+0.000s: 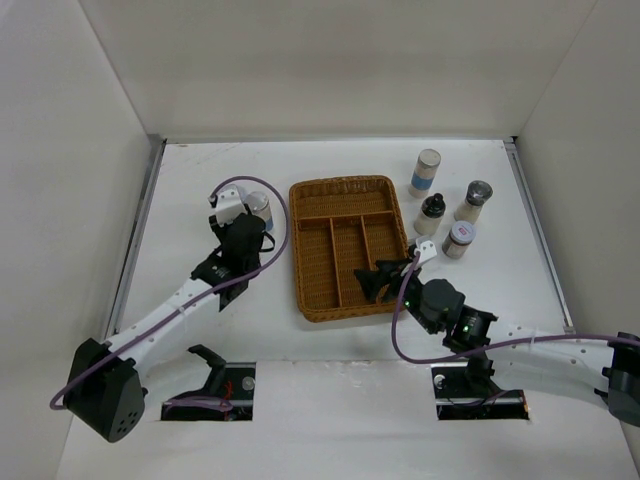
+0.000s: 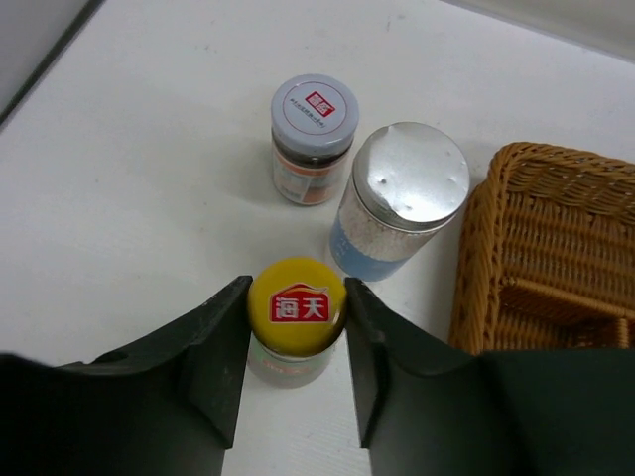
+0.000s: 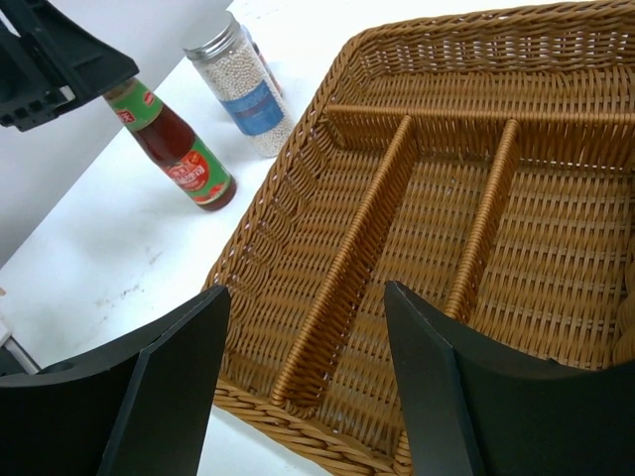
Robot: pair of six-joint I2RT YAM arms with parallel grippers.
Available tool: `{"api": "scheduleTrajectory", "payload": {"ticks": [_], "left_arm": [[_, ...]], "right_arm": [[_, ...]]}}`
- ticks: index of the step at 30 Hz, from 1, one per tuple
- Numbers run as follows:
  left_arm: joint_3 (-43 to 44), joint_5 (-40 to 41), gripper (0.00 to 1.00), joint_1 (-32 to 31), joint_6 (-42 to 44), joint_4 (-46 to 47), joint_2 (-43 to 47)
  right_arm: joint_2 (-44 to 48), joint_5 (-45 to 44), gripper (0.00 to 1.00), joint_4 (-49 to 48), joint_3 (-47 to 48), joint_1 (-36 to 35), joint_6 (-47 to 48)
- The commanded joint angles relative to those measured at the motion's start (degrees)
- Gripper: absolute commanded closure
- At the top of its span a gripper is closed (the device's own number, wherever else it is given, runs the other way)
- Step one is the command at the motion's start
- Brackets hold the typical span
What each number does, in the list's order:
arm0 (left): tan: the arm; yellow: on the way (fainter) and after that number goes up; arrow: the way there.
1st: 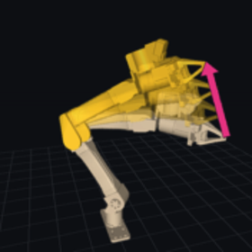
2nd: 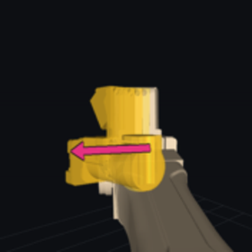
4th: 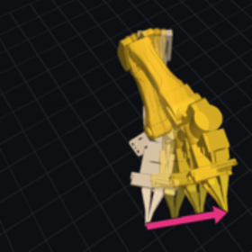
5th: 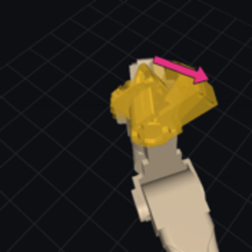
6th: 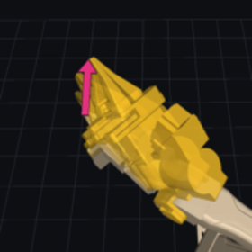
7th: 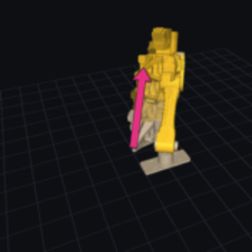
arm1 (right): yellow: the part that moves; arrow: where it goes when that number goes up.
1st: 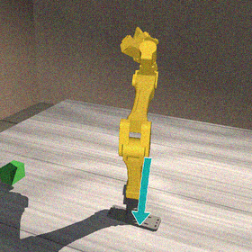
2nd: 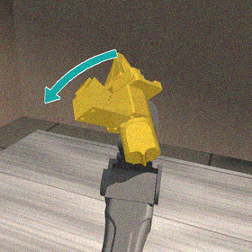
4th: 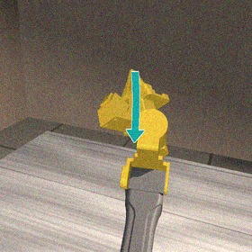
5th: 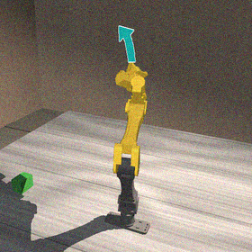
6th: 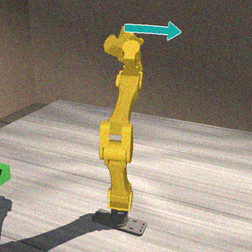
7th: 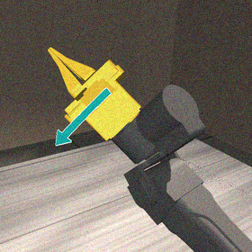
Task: Organize the condiment bottles
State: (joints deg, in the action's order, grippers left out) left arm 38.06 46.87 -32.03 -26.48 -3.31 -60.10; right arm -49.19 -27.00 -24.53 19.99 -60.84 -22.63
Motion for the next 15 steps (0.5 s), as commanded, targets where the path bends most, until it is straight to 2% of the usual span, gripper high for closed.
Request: {"api": "scheduleTrajectory", "payload": {"ticks": [1,4,6,11,15], "left_arm": [[-0.8,2.16,0.71,0.35,0.46,3.92,-0.2],[-0.63,5.32,0.83,-1.31,0.81,3.58,1.29],[0.08,6.91,0.87,-3.33,2.39,3.49,3.57],[3.15,12.53,0.89,-13.43,7.22,3.57,9.73],[9.21,13.51,0.89,-21.6,9.69,5.24,8.34]], "right_arm": [[0.59,-1.12,0.3,-2.45,1.46,-0.64,0.66],[0.58,-1.12,0.3,-2.36,1.55,-0.64,0.84],[0.67,-1.12,0.3,-2.71,1.37,-0.64,0.84],[0.94,-1.47,0.3,-2.45,1.37,-0.64,0.84],[2.95,-4.1,0.31,-2.36,0.23,0.41,0.31]]}}
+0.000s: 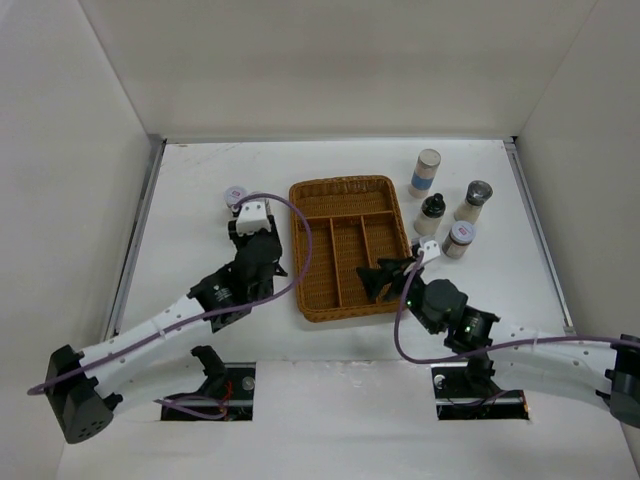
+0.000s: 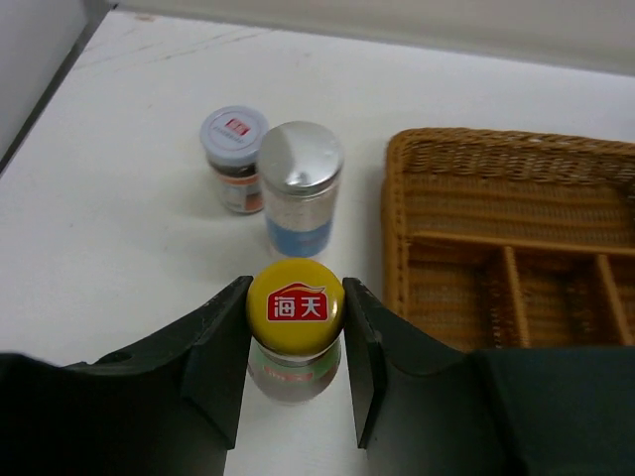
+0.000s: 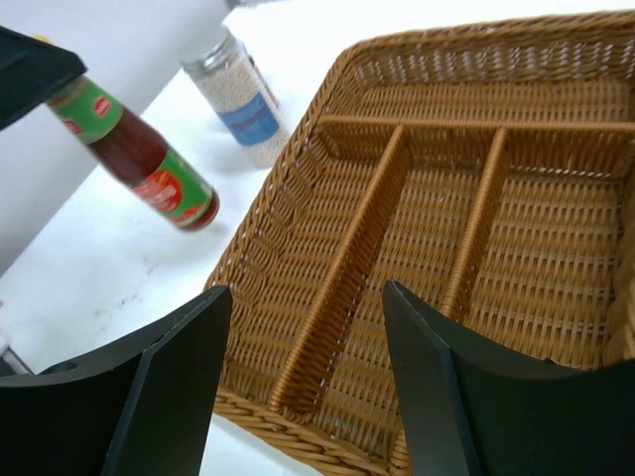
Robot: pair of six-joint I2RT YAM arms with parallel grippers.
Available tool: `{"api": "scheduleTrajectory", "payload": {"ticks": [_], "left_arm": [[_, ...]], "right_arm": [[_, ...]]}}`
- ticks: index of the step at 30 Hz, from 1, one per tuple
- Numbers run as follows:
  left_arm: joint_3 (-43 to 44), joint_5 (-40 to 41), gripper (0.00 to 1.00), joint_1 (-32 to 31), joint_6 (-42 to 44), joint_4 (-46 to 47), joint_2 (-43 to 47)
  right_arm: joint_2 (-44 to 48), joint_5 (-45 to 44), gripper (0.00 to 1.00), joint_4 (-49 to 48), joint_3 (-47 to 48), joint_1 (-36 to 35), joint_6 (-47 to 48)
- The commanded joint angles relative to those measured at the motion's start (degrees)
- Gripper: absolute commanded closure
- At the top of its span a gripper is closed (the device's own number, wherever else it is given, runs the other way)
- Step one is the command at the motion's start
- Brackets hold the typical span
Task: Organize the condiment bottles
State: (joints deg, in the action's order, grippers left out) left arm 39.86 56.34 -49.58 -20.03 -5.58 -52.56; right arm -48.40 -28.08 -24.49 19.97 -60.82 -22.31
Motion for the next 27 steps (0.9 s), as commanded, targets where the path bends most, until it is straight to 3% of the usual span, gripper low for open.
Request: {"api": "scheduleTrajectory", "payload": {"ticks": [1,3,7,9,15,19,27], "left_arm": [[9.0,3.52,0.89,-5.9,3.42,8.56,-0.43],[12.07,1.68,0.89,-8.11,4.38,11.54,-4.11],[18.23,-4.03,0.89,-9.78,5.18,16.21,-12.29],[21.04,-5.97,0.89,-10.31,5.18,18.15,-16.77],[25.96,-13.6,0.89,-7.24,5.09,27.01,-29.07],[30.62,-16.43,0.89,-5.22,4.74,26.77,-35.76],[31.78,-16.88,0.88,-3.37,4.39,28.26,-43.85]], "right_arm": [[2.95,-4.26,0.32,-2.32,-0.19,0.92,-0.11],[5.24,-6.8,0.39,-1.88,-1.07,1.53,-0.19],[10.33,-11.03,0.68,-0.83,-3.0,3.03,-0.98],[12.45,-12.44,0.73,1.71,-3.09,3.64,-2.03],[13.69,-13.24,0.69,3.92,-3.18,5.49,-3.8],[12.98,-13.23,0.66,3.84,-3.0,5.49,-3.71],[14.12,-13.23,0.63,3.75,-3.44,5.67,-3.89]]}}
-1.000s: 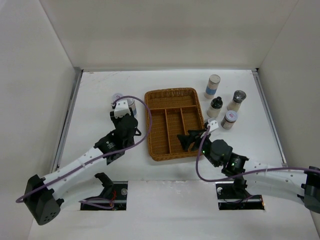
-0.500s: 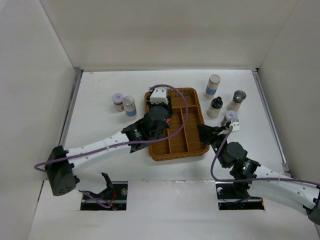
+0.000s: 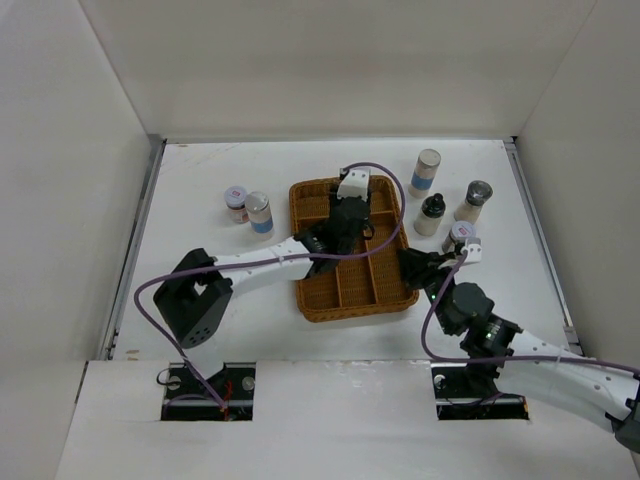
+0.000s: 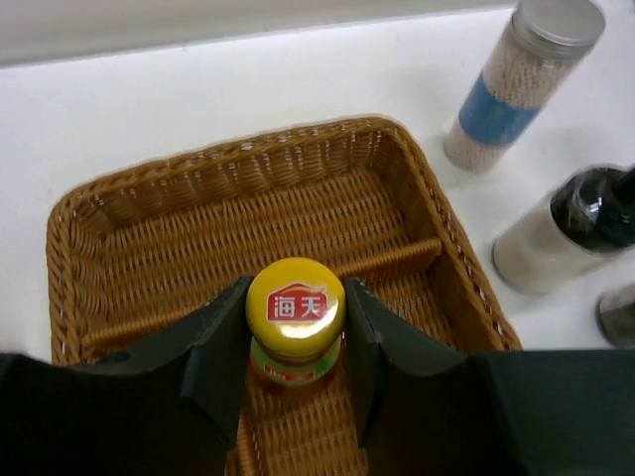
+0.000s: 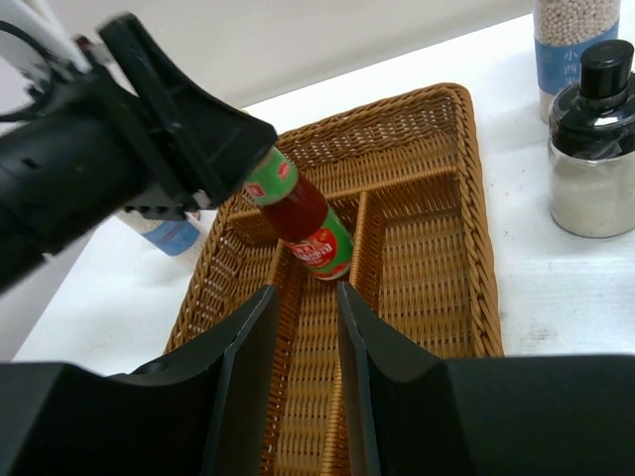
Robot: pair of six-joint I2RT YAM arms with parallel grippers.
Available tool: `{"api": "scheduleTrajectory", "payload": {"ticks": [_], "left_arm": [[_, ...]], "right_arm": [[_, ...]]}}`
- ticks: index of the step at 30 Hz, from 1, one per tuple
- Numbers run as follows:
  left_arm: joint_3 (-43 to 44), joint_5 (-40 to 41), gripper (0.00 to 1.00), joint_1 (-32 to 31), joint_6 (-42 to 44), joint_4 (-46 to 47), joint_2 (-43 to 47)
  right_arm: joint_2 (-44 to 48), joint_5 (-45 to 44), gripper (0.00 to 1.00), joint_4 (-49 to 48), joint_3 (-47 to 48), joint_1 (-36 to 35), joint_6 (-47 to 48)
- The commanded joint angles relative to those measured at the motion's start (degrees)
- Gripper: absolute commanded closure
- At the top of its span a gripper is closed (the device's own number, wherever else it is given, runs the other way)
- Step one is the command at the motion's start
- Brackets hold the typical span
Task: Organize the condiment bottles
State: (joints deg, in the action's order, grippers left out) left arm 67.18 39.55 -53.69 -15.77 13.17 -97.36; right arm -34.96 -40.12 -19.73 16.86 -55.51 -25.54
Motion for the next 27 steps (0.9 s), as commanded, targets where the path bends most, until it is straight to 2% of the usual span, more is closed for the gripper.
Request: {"api": "scheduleTrajectory", "payload": {"ticks": [1,4,9,16,22,27], "left_arm": [[4.02,0.09,0.88,0.91,0.13,9.94,0.25],[1.56,0.26,0.82,1.27,-0.22,12.49,-0.9],[-4.24,2.55,0.52,1.0,-0.84,16.44,1.47],[-8.81,3.51,0.26,0.13,-0.49,16.81,7.61],[-13.29,6.76,0.15,1.17,0.48,12.07,20.96],[-17.51,6.68,0.13,10.65,-1.27,0.39,28.54]], "right_arm": [[0.68,-1.19,0.63,-1.02,-0.34,0.36,-0.65],[0.59,-1.19,0.62,-1.02,-0.34,0.36,-0.65],[0.42,-1.19,0.59,-1.1,-0.34,0.36,-0.65],[-0.2,-1.28,0.56,-1.1,-0.16,0.36,-0.65],[-0.2,-1.1,0.53,-1.02,-0.08,0.44,-0.65],[-0.72,-1.01,0.39,-1.1,0.1,0.36,-0.56]]}}
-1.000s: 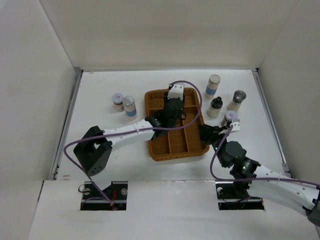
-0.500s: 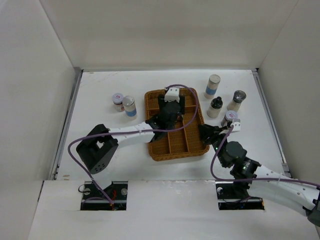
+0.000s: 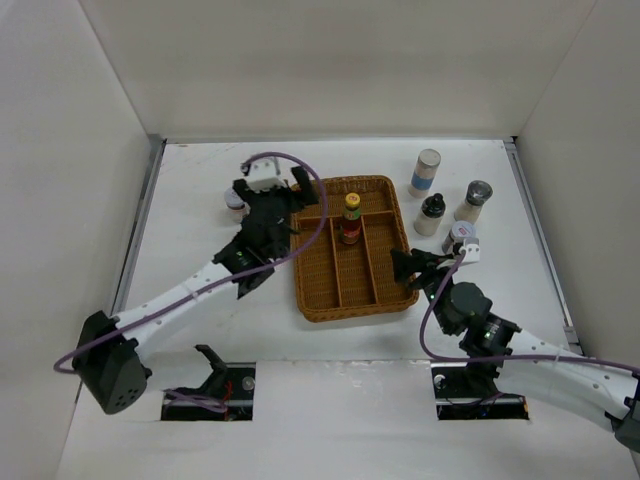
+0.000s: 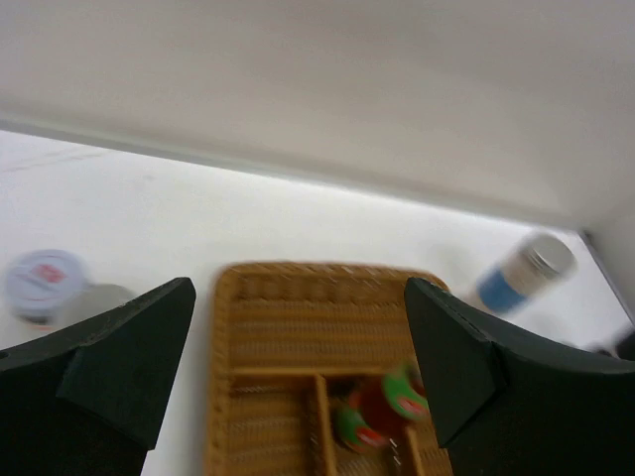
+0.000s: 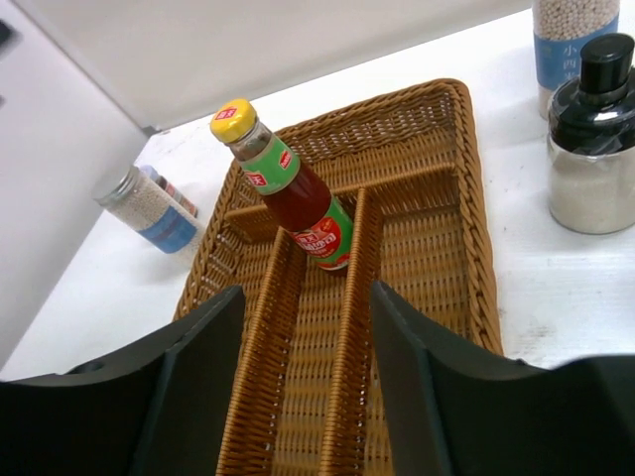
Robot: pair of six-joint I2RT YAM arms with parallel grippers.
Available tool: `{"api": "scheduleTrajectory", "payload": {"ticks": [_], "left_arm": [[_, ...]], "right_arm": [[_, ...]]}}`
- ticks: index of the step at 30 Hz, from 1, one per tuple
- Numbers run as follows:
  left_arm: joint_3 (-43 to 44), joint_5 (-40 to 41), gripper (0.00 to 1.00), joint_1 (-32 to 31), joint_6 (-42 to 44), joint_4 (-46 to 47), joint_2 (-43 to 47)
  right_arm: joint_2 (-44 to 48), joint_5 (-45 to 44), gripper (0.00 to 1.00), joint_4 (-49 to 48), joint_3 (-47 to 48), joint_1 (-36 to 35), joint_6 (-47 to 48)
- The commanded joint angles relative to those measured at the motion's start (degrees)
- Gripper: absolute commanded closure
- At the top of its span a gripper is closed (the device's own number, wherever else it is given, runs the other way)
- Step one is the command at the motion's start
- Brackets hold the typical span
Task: Organize the condiment bottles
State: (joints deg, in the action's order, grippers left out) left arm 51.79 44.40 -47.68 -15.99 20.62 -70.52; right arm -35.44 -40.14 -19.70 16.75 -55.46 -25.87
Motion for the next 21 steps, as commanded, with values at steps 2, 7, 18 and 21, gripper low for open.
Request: {"api": "scheduleTrajectory", "payload": {"ticks": [2,7,18,21], "left_arm": [[-2.48,1.39,0.12,8.6,-2.11,-11.11,1.53],[-3.45,-3.52,0.14,16.43,-4.48,-13.24,-2.42],[-1.34,-9.24,0.2,22.85,-8.0,-11.48,-11.83],[-0.9,-9.16,0.3,22.77,-8.09,-10.43,-13.15]], "right_arm": [[-0.24,-1.17,0.33,-1.21,0.3,0.22,-0.32],[-0.33,-1.08,0.26,-1.3,0.21,0.31,-0.32],[-0.86,-0.82,0.22,-1.74,0.03,0.58,-0.41],[-1.03,-0.9,0.22,-1.74,0.21,0.49,-0.15]]}}
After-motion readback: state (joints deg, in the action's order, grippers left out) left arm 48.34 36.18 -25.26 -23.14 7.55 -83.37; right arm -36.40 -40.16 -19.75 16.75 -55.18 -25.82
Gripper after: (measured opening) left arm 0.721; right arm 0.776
